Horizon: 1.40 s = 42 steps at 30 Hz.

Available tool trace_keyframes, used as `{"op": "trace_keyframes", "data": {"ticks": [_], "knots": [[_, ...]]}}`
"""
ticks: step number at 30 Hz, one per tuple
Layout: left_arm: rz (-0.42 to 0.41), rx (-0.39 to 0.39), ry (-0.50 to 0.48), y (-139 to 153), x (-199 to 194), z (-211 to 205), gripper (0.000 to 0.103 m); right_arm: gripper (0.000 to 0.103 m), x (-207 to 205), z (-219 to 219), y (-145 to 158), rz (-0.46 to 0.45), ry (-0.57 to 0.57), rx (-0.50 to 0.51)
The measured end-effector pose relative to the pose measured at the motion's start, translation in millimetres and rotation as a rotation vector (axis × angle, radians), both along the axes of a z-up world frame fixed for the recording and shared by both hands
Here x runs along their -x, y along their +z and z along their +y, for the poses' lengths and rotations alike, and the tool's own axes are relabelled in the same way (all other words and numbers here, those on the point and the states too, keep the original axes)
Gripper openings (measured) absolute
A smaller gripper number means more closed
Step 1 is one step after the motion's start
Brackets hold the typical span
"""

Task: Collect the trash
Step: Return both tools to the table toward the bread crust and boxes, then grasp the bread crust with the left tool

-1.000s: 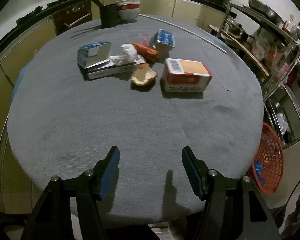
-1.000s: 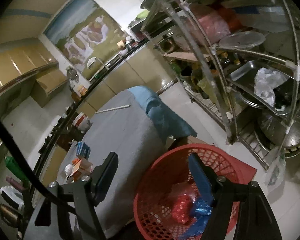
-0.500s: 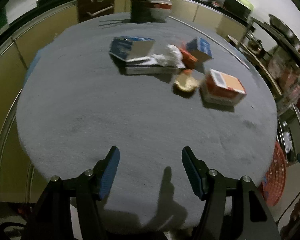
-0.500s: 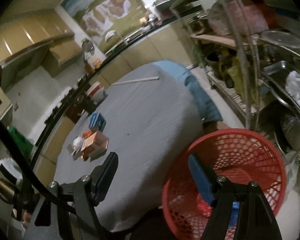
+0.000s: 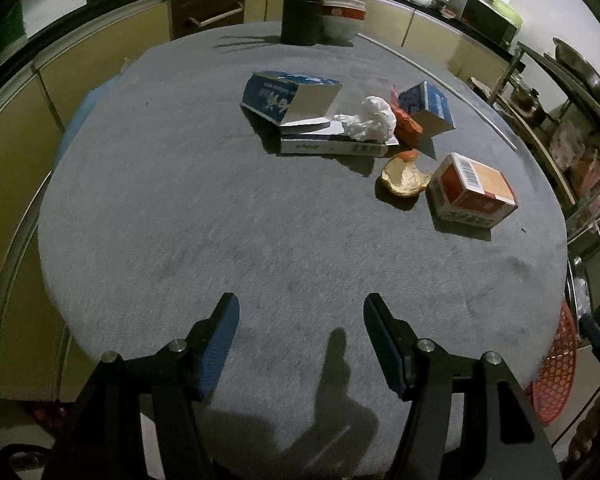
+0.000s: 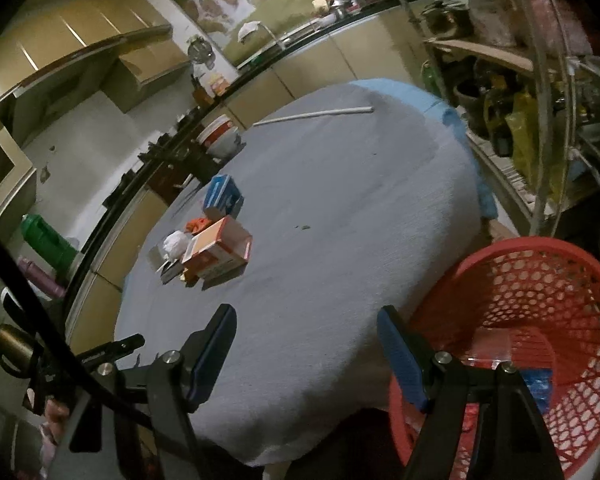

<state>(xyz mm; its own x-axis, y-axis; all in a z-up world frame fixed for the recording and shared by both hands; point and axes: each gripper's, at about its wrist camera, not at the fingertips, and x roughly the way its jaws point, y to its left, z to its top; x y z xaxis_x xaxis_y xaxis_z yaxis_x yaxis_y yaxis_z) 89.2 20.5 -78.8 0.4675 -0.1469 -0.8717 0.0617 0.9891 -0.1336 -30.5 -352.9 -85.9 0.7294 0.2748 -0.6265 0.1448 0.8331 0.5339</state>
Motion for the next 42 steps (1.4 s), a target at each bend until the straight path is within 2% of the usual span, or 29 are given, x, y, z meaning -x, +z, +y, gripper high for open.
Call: {"op": "trace_keyframes", "data": {"ticks": [9, 15, 23, 32, 36, 38, 39, 42], "knots": [[-0.035, 0.002, -0.017, 15, -17, -18, 0.065, 0.076, -54, 40, 9, -0.029, 0.108, -0.025], [-0.050, -0.008, -0.079, 14, -37, -46, 0.066, 0.076, -88, 66, 12, -0.034, 0.164, -0.013], [-0.057, 0.041, -0.163, -5, -73, -68, 0.065, 0.076, -77, 59, 0, -0.020, 0.140, -0.034], [-0.082, 0.013, -0.222, -10, -92, -84, 0.065, 0.076, -65, 39, -10, -0.008, 0.103, -0.071], [-0.077, 0.008, -0.245, -14, -100, -88, 0.053, 0.076, -65, 41, -10, -0.012, 0.107, -0.071], [-0.066, 0.016, -0.250, -18, -104, -88, 0.051, 0.076, -65, 42, -10, -0.015, 0.110, -0.070], [-0.062, 0.021, -0.252, -19, -106, -89, 0.046, 0.076, -64, 42, -10, -0.015, 0.110, -0.070], [-0.070, 0.025, -0.255, -21, -108, -90, 0.043, 0.076, -64, 42, -10, -0.017, 0.110, -0.071]]}}
